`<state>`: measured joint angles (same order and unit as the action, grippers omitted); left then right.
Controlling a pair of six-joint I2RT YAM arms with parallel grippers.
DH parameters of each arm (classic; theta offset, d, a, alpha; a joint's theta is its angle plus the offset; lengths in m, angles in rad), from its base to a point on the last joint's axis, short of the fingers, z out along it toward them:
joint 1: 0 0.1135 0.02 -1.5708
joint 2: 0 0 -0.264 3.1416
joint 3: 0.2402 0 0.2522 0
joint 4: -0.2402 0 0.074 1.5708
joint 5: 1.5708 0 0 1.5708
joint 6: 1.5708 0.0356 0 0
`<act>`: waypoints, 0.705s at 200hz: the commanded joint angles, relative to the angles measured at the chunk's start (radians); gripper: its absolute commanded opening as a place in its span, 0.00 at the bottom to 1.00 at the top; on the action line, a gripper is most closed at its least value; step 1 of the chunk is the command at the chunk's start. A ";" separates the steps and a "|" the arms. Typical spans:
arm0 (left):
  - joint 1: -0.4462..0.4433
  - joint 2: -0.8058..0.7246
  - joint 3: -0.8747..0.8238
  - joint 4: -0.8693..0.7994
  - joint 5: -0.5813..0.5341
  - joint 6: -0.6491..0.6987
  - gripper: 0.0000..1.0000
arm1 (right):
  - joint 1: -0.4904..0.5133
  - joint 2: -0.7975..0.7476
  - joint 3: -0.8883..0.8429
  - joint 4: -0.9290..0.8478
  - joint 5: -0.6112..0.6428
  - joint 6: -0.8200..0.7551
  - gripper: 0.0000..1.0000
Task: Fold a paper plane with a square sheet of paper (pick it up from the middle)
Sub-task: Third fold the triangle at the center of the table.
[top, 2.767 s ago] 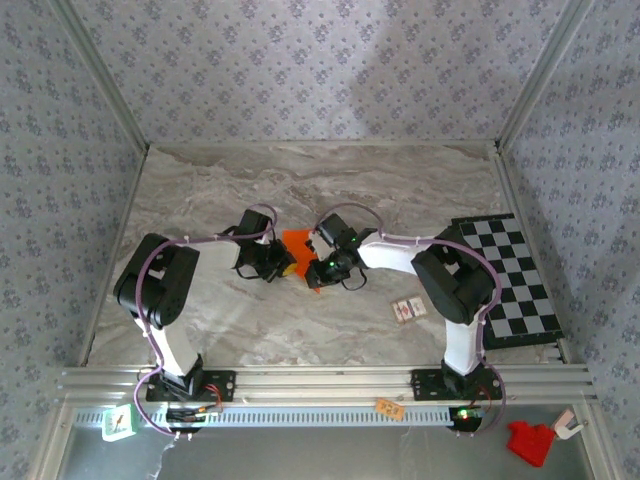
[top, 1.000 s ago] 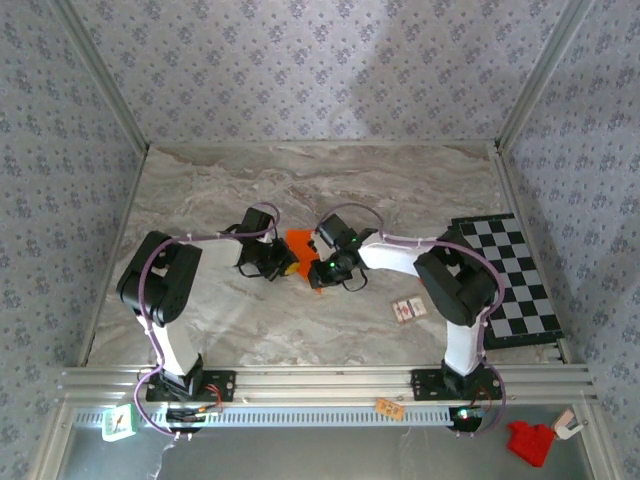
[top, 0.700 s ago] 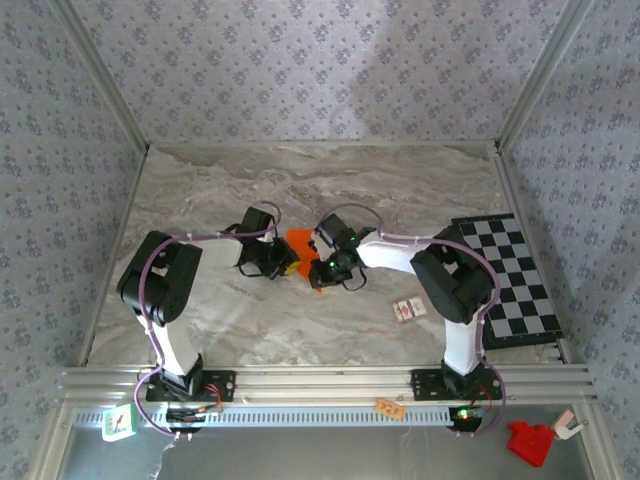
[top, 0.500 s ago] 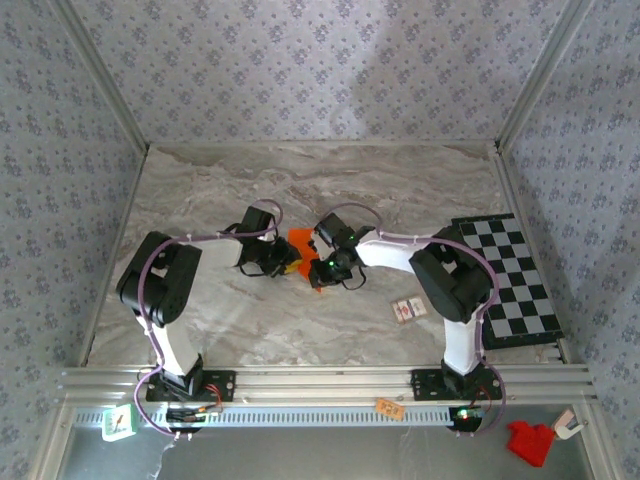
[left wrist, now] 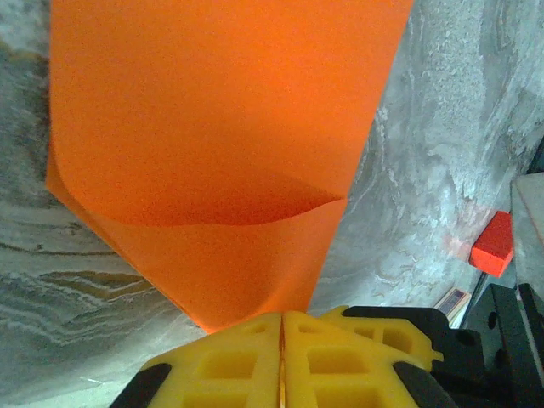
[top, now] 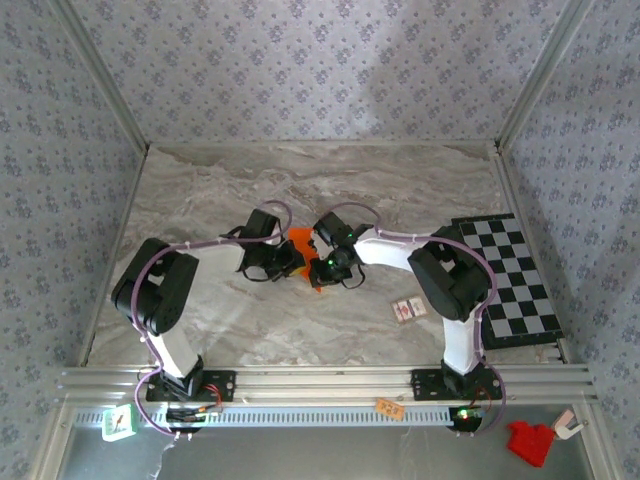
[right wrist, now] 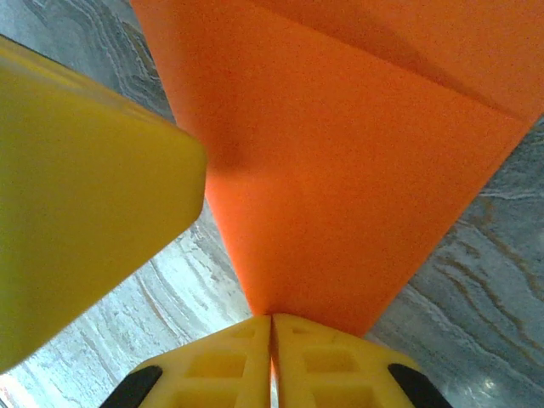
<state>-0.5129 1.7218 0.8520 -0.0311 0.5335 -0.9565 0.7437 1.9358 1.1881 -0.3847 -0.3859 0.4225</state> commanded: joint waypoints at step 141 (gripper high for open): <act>0.017 0.088 0.014 -0.061 -0.053 0.052 0.07 | -0.007 0.074 -0.040 -0.098 0.066 -0.004 0.11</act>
<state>-0.5220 1.7760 0.8528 -0.0380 0.5236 -0.9390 0.7437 1.9404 1.1938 -0.3931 -0.3862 0.4297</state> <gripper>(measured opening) 0.075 0.113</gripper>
